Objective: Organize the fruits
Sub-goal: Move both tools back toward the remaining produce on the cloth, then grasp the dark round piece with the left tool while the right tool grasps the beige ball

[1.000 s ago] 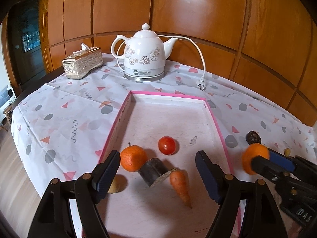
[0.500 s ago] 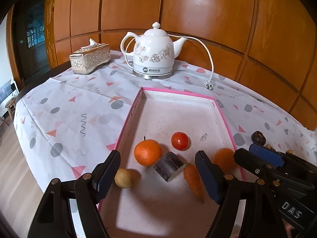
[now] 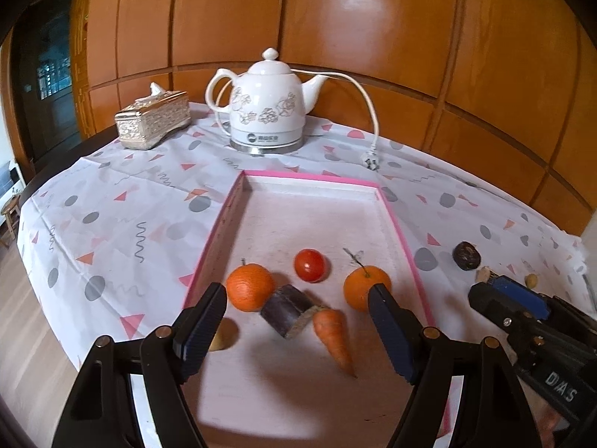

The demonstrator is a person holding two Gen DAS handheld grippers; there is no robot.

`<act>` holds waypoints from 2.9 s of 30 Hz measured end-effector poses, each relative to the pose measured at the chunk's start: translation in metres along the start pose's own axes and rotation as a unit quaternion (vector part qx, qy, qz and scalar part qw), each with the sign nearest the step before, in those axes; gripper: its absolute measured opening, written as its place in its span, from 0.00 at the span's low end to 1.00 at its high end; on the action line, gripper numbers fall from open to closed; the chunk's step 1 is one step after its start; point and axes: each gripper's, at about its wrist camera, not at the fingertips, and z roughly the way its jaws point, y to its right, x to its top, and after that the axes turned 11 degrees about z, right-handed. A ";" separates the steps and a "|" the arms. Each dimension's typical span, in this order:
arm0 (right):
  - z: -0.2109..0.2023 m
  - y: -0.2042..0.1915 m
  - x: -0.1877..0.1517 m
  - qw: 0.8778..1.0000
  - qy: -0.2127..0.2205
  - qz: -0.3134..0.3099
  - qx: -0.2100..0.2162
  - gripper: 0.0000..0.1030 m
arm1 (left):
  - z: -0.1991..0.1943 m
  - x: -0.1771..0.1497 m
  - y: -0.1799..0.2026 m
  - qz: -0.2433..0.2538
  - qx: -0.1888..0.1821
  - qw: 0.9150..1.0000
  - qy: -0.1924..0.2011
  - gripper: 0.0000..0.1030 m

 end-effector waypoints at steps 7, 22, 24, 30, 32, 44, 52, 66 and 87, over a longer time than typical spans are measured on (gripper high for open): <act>-0.023 0.032 -0.004 0.998 0.024 0.037 -0.044 0.40 | -0.007 0.007 0.022 0.031 -0.033 0.999 0.016 0.76; -0.054 0.124 -0.022 0.977 0.042 0.150 -0.149 0.40 | 0.000 0.019 0.109 0.126 -0.146 0.981 0.000 0.67; -0.056 0.130 -0.023 0.974 0.042 0.156 -0.157 0.40 | 0.005 0.018 0.123 0.139 -0.165 0.976 -0.009 0.64; -0.064 0.142 -0.024 0.968 0.049 0.170 -0.176 0.40 | 0.023 0.017 0.154 0.153 -0.228 0.961 -0.038 0.54; -0.066 0.147 -0.024 0.966 0.051 0.174 -0.182 0.40 | 0.030 0.019 0.165 0.157 -0.239 0.957 -0.049 0.49; -0.070 0.166 -0.026 0.960 0.048 0.198 -0.191 0.40 | 0.061 0.018 0.223 0.195 -0.255 0.944 -0.072 0.49; -0.071 0.176 -0.028 0.958 0.046 0.211 -0.189 0.40 | 0.082 0.017 0.236 0.192 -0.234 0.949 -0.086 0.62; -0.064 0.192 -0.023 0.958 0.037 0.215 -0.189 0.40 | 0.072 0.006 0.222 0.193 -0.224 0.953 -0.066 0.49; 0.015 0.236 0.035 0.954 -0.003 0.197 -0.226 0.39 | 0.066 -0.014 0.208 0.194 -0.193 0.961 -0.032 0.51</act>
